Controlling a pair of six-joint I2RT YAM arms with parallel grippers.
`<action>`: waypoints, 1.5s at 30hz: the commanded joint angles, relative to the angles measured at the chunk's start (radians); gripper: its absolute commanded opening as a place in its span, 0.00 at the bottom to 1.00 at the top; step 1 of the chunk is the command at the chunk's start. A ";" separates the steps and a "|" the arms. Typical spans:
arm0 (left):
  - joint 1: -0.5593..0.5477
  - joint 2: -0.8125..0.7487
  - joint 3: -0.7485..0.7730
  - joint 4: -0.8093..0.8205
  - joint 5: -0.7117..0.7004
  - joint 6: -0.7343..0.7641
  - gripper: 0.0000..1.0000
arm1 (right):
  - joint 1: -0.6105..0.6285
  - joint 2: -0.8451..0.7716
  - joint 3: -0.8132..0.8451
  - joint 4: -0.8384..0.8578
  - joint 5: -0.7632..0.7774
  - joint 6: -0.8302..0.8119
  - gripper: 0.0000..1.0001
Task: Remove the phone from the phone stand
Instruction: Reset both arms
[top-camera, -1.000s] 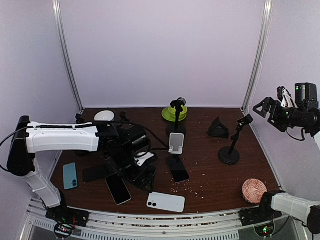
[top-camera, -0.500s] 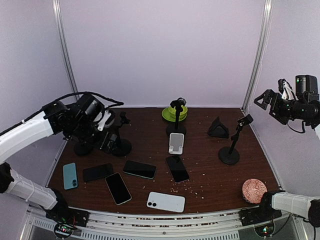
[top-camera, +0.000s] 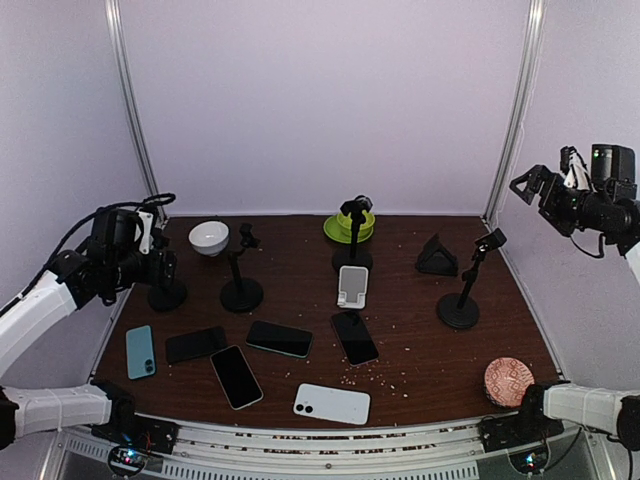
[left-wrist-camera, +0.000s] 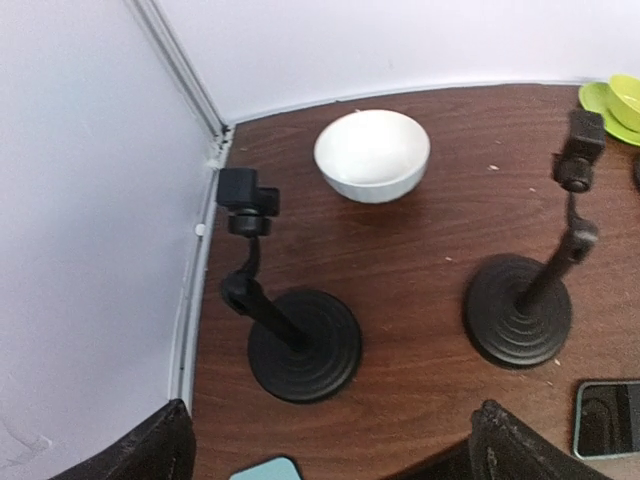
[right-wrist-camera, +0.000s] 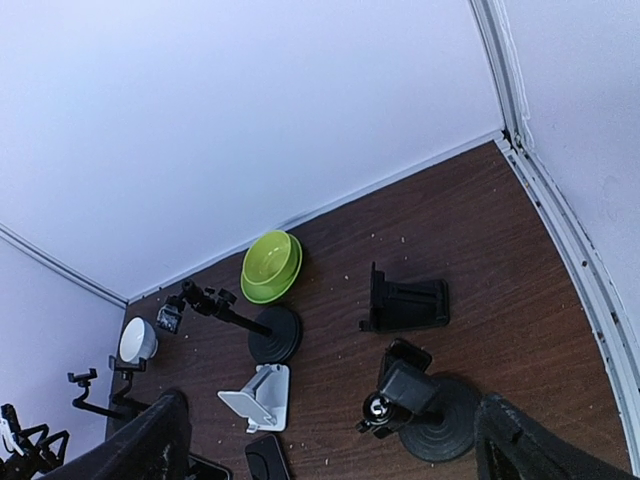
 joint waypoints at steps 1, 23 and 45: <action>0.108 0.000 -0.088 0.282 -0.046 0.096 0.98 | 0.006 -0.024 -0.069 0.138 0.057 -0.012 1.00; 0.367 0.294 -0.518 1.351 0.066 0.192 0.98 | 0.023 -0.051 -0.226 0.438 0.234 -0.168 1.00; 0.399 0.488 -0.521 1.576 0.191 0.196 0.98 | 0.023 0.035 -0.075 0.223 0.062 0.005 1.00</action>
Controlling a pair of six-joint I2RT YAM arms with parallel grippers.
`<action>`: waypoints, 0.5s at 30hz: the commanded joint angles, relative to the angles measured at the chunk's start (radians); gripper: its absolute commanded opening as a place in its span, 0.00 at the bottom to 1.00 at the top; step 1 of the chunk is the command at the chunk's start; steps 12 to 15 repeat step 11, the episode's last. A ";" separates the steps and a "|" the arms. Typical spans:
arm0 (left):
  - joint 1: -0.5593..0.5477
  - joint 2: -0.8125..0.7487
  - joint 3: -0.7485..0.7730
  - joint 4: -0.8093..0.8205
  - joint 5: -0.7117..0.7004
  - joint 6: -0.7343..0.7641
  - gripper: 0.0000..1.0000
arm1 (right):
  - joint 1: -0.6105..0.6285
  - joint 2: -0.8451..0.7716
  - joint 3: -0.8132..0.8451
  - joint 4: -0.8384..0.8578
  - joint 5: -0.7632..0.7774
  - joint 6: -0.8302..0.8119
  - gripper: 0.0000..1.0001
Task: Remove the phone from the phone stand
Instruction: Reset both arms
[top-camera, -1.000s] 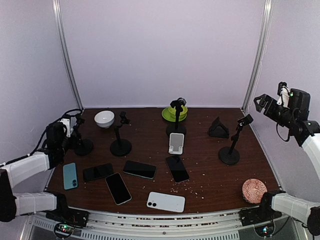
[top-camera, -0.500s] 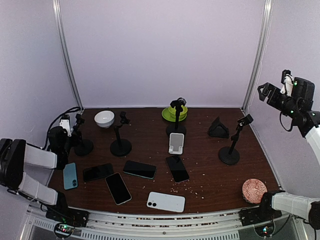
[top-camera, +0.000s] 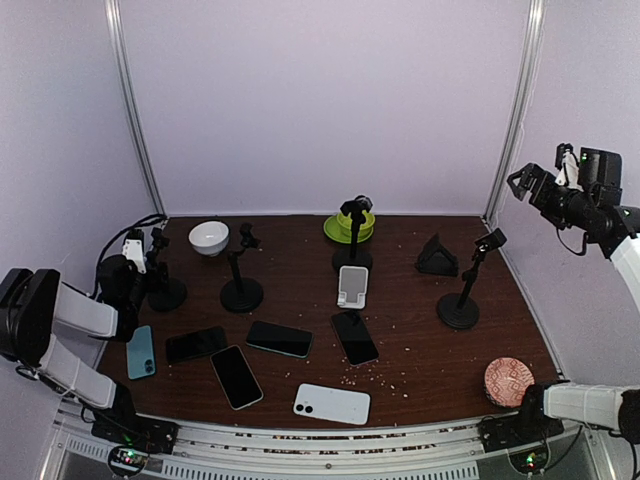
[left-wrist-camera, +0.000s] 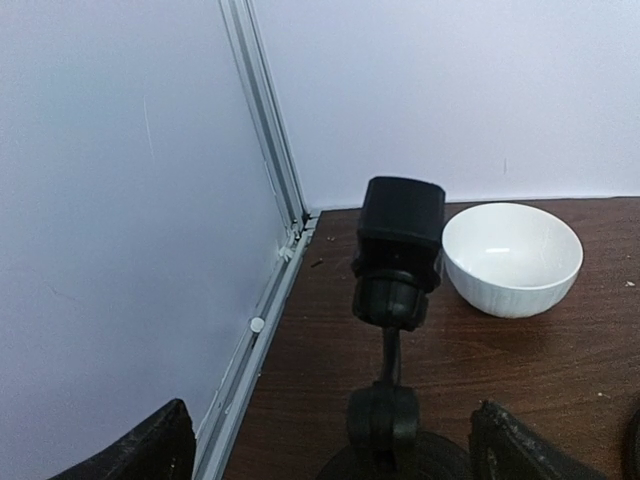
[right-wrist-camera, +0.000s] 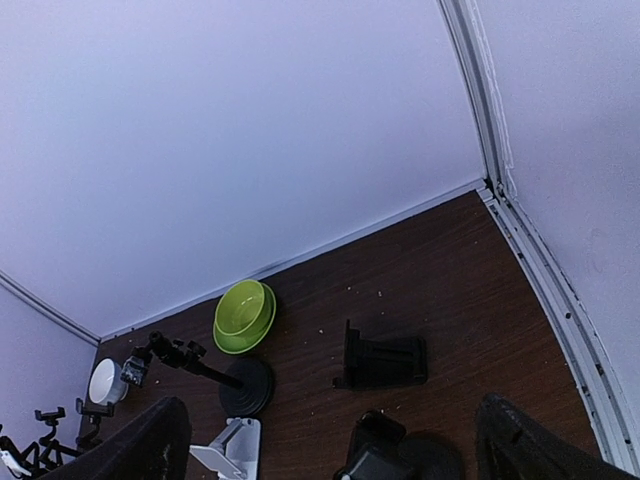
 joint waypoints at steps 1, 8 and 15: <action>0.007 0.001 0.010 0.072 0.013 0.006 0.98 | 0.007 0.005 0.031 -0.014 -0.071 0.030 1.00; 0.008 0.000 0.010 0.072 0.013 0.006 0.98 | 0.009 0.014 0.001 0.034 -0.115 0.099 0.99; 0.007 0.000 0.010 0.071 0.013 0.006 0.98 | 0.020 0.023 -0.001 0.049 -0.142 0.126 1.00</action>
